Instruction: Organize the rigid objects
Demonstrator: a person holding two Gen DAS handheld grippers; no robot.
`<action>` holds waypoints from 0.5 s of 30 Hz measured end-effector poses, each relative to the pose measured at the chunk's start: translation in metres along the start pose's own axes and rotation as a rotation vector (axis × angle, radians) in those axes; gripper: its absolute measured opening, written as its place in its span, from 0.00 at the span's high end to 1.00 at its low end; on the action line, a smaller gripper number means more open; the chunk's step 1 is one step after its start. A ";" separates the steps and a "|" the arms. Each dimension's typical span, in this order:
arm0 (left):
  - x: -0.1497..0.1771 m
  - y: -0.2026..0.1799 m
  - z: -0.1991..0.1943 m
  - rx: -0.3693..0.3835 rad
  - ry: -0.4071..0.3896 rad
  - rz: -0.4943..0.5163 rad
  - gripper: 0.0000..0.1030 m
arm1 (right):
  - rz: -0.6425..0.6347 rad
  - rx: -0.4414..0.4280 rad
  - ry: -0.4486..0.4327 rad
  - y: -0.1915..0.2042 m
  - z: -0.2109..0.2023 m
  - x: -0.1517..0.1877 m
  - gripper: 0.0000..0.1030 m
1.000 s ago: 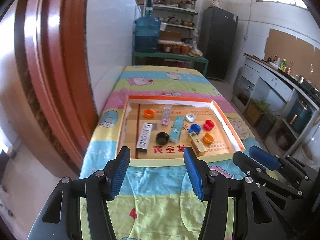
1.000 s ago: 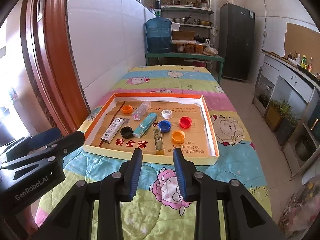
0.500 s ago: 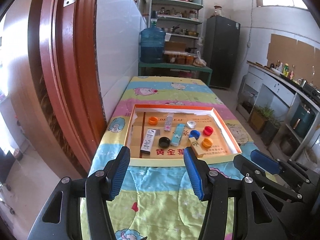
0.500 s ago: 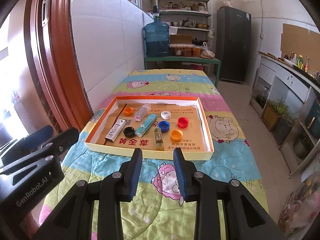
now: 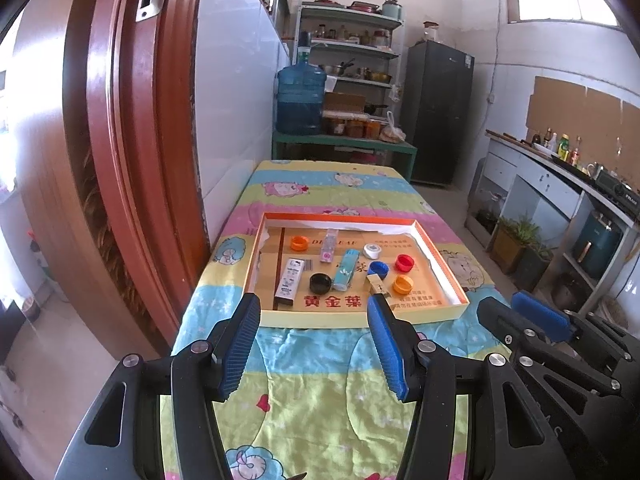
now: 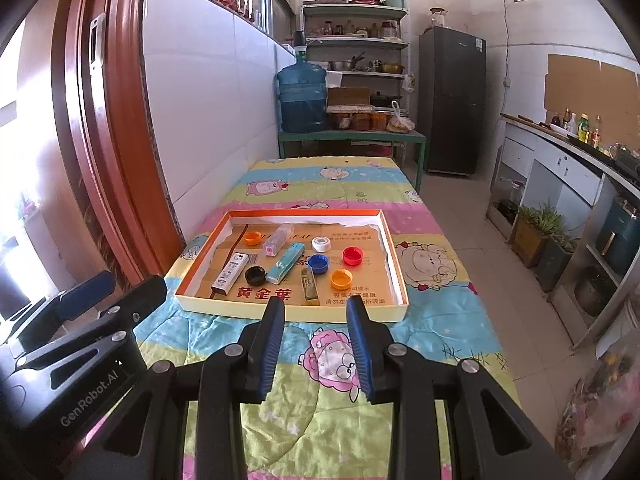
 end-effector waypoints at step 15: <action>0.001 0.007 -0.011 -0.048 -0.035 0.010 0.44 | -0.021 0.005 -0.022 0.010 -0.007 0.001 0.69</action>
Point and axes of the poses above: each gripper's, at about its wrist camera, not at the fingertips, and z roughly the way its jaws point, y to its left, x to its underside, the point moved 10 cm from there along z, roughly the way its jaws point, and after that the axes turned 8 degrees about -x, right-handed, at the moved point
